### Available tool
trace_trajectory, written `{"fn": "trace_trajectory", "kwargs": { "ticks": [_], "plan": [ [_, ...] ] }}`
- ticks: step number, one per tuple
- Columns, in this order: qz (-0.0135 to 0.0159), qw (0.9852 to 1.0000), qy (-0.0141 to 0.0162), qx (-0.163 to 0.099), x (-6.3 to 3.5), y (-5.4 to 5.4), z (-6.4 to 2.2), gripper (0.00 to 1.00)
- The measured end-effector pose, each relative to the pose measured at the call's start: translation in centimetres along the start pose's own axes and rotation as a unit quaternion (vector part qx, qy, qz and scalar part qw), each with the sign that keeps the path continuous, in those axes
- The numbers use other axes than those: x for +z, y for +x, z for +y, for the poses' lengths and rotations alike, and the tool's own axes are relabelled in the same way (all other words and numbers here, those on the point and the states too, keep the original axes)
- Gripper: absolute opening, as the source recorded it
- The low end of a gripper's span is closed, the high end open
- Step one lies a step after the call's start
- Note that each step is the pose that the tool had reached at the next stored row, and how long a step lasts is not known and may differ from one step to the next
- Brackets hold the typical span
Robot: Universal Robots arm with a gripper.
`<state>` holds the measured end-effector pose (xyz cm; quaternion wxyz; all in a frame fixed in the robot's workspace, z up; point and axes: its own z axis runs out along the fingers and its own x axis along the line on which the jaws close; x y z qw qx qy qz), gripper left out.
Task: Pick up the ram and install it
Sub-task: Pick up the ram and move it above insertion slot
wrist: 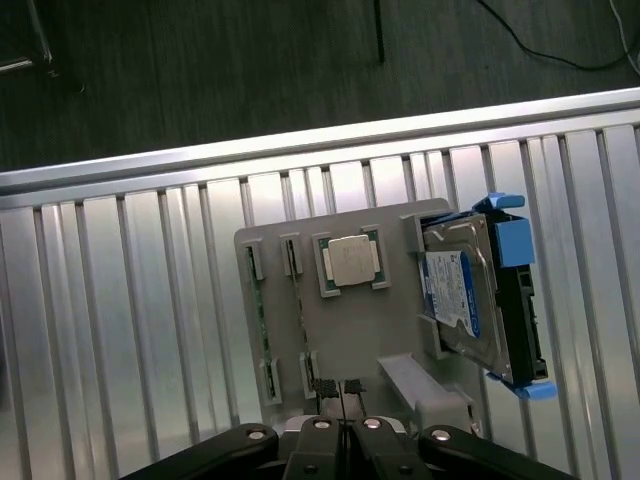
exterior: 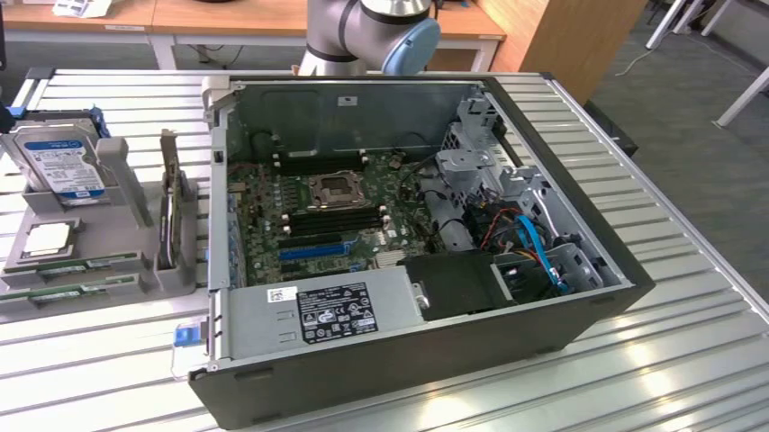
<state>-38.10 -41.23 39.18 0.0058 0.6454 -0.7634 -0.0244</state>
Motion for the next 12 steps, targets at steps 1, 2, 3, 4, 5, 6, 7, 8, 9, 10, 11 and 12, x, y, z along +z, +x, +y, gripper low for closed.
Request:
{"fn": "trace_trajectory", "kwargs": {
  "ticks": [1,2,3,4,5,6,7,8,9,10,11,12],
  "plan": [
    [0.0002,1.0,0.0,-0.001,0.0,0.0,0.0,0.1],
    [0.0005,1.0,0.0,-0.003,0.0,0.0,0.0,0.1],
    [0.0006,1.0,0.0,-0.005,0.0,0.0,0.0,0.1],
    [0.0007,1.0,0.0,-0.005,0.0,0.0,0.0,0.1],
    [0.0007,1.0,0.0,-0.005,0.0,0.0,0.0,0.1],
    [0.0007,1.0,0.0,-0.005,0.0,0.0,0.0,0.1],
    [0.0007,1.0,0.0,-0.005,0.0,0.0,0.0,0.1],
    [0.0007,1.0,0.0,-0.005,0.0,0.0,0.0,0.1],
    [0.0007,1.0,0.0,-0.005,0.0,0.0,0.0,0.1],
    [0.0007,1.0,0.0,-0.005,0.0,0.0,0.0,0.1],
    [0.0007,1.0,0.0,-0.005,0.0,0.0,0.0,0.1],
    [0.0007,1.0,0.0,-0.005,0.0,0.0,0.0,0.1]
  ]
}}
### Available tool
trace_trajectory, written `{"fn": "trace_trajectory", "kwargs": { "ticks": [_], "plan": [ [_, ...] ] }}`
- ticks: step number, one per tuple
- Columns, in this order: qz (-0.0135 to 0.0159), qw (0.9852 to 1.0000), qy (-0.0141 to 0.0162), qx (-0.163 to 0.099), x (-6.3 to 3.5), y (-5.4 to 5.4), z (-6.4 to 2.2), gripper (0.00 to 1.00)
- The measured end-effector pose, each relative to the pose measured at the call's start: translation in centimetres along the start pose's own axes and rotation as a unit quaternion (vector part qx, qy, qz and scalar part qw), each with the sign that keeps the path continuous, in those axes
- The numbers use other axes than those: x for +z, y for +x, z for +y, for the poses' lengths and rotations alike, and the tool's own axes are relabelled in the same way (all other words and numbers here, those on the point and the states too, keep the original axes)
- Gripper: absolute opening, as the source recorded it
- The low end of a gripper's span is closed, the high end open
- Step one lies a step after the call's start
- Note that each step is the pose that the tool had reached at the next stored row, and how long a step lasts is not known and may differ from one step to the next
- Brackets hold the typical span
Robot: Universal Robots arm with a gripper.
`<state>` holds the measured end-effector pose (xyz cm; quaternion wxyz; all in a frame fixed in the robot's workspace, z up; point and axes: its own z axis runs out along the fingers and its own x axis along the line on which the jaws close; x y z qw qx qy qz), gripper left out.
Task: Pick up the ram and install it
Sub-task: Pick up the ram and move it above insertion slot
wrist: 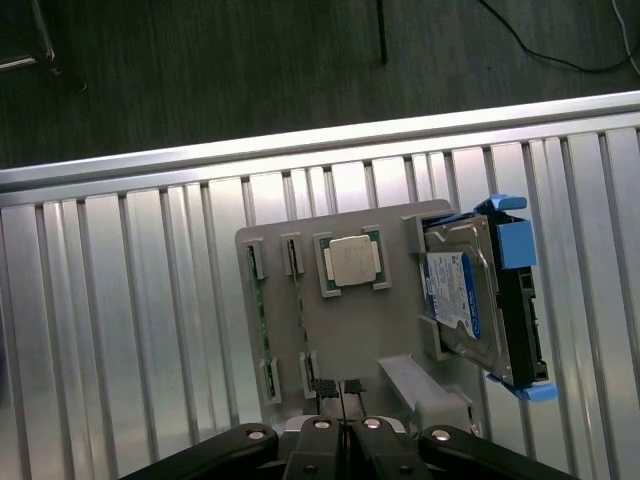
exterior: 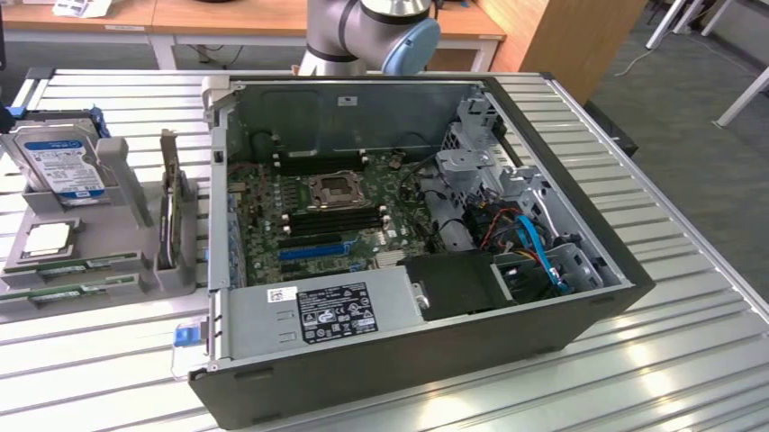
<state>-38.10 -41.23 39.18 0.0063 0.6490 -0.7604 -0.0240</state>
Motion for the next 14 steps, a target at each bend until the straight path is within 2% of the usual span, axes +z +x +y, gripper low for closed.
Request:
{"fn": "trace_trajectory", "kwargs": {
  "ticks": [2,3,4,11,12,14],
  "plan": [
    [0.0,1.0,0.0,0.0,0.0,0.0,0.0,0.16],
    [0.0,1.0,0.0,0.0,0.0,0.0,0.0,0.16],
    [0.0,1.0,0.0,0.0,0.0,0.0,0.0,0.24],
    [0.0,1.0,0.0,0.0,0.0,0.0,0.0,0.25],
    [0.0,1.0,0.0,0.0,0.0,0.0,0.0,0.31],
    [-0.0001,1.0,0.0,0.0,0.06,0.0,-0.01,0.31]
  ]
}}
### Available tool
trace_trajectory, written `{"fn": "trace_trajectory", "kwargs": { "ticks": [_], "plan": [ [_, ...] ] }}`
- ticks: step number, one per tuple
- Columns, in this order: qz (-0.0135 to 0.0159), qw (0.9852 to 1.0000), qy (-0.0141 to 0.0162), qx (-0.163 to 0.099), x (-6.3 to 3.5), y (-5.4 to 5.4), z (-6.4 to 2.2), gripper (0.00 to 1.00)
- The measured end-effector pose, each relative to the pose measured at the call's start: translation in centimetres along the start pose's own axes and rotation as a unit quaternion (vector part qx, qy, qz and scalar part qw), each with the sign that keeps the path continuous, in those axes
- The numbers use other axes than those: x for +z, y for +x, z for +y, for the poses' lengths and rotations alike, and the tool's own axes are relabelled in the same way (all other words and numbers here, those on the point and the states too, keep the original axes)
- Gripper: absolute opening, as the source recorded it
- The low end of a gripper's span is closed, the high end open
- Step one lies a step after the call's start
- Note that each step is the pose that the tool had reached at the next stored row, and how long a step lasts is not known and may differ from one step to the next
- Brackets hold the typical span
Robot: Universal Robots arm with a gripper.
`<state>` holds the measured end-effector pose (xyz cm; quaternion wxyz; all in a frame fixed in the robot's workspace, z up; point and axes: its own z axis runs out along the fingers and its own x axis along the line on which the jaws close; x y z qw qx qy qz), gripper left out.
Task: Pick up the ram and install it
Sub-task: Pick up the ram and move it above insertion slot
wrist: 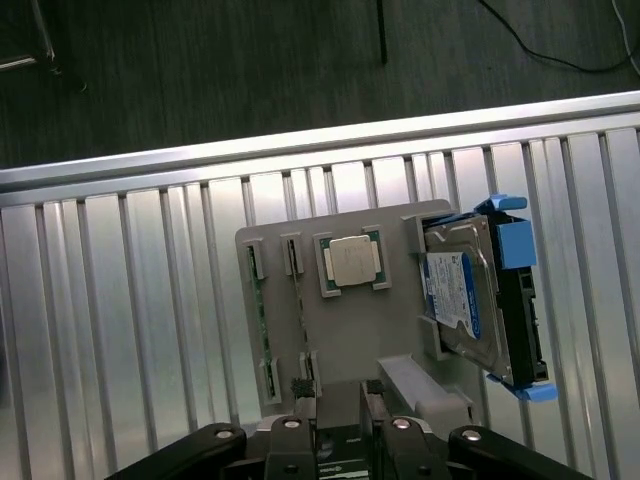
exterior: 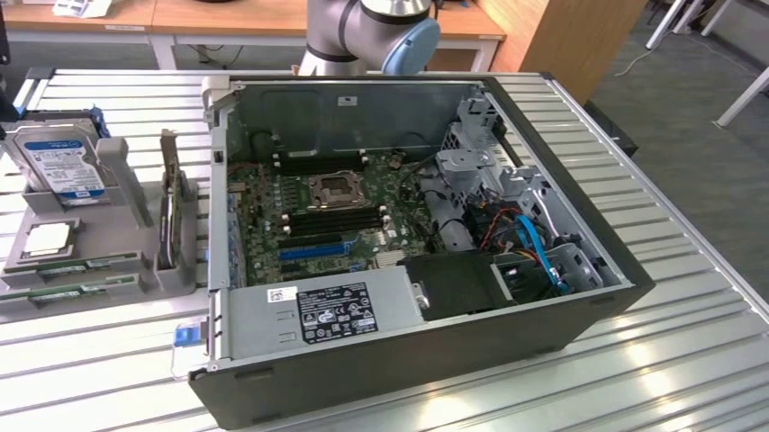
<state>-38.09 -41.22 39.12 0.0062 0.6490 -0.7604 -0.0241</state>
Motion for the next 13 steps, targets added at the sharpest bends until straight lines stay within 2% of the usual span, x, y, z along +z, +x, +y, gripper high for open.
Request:
{"fn": "trace_trajectory", "kwargs": {
  "ticks": [13],
  "plan": [
    [0.0,1.0,-0.0001,0.0,2.22,0.1,-0.11,0.31]
  ]
}}
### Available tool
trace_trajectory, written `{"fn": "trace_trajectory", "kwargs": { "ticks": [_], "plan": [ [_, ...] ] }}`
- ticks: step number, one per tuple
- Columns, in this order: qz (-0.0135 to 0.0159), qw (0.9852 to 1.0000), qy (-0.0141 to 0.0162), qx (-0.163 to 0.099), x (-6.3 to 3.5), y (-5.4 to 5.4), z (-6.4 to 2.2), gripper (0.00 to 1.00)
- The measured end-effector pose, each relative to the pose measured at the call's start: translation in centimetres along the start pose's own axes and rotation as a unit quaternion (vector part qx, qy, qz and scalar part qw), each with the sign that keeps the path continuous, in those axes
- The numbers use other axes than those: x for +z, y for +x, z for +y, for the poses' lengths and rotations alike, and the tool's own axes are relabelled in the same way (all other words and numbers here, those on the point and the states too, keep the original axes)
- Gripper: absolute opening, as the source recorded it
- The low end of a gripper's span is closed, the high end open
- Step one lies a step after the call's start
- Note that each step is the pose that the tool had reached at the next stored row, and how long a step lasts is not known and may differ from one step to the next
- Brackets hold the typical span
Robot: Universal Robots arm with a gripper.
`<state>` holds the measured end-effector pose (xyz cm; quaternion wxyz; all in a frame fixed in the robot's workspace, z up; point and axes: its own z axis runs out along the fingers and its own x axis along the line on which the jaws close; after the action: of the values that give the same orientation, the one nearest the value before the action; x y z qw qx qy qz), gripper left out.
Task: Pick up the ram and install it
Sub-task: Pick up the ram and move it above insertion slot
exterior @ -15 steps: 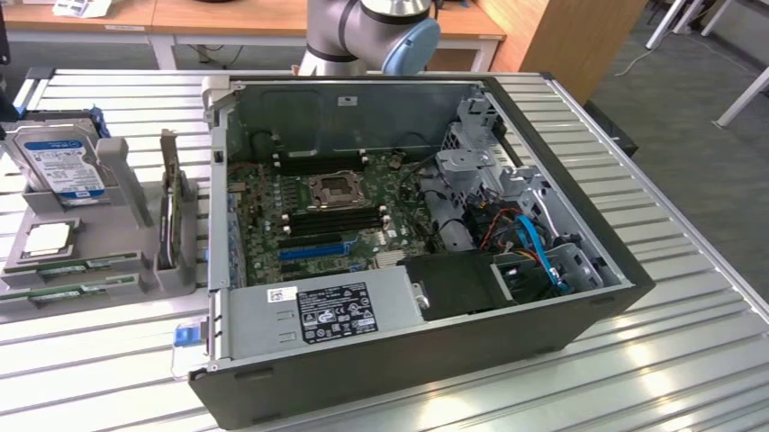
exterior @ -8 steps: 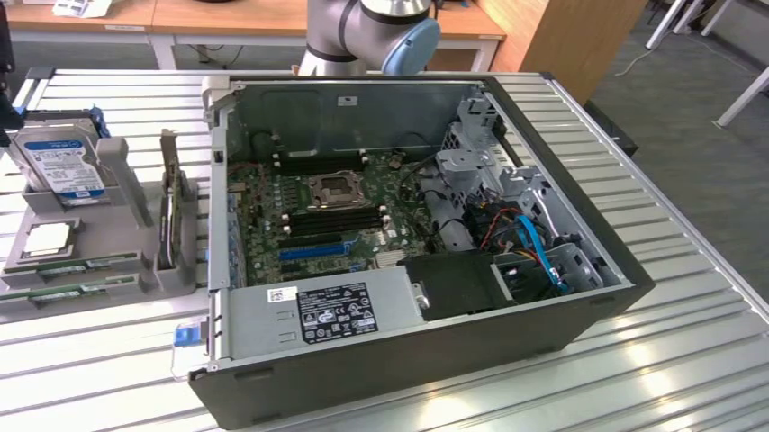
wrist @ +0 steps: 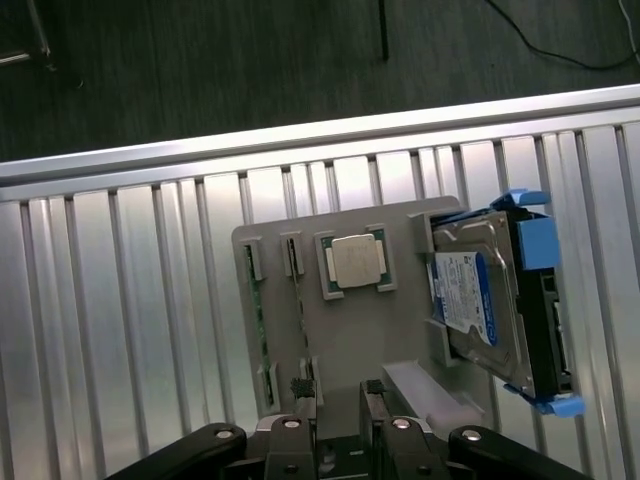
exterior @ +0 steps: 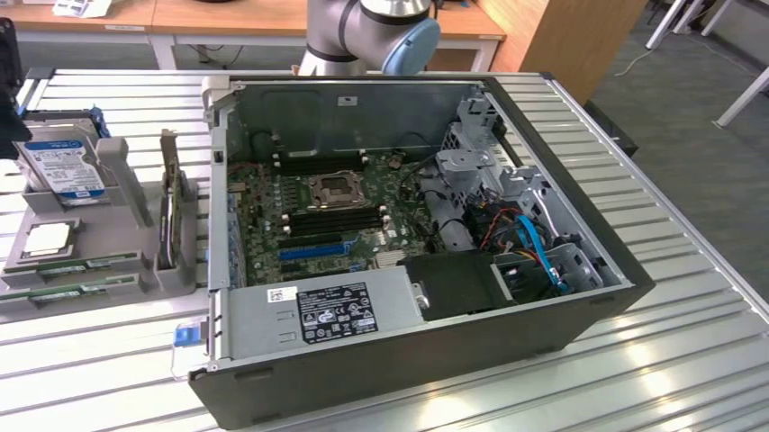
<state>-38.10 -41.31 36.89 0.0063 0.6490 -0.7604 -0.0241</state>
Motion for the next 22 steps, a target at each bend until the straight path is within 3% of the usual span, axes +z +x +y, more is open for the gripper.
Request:
{"fn": "trace_trajectory", "kwargs": {
  "ticks": [22],
  "plan": [
    [0.0001,1.0,0.0,-0.002,4.0,0.4,-0.23,0.31]
  ]
}}
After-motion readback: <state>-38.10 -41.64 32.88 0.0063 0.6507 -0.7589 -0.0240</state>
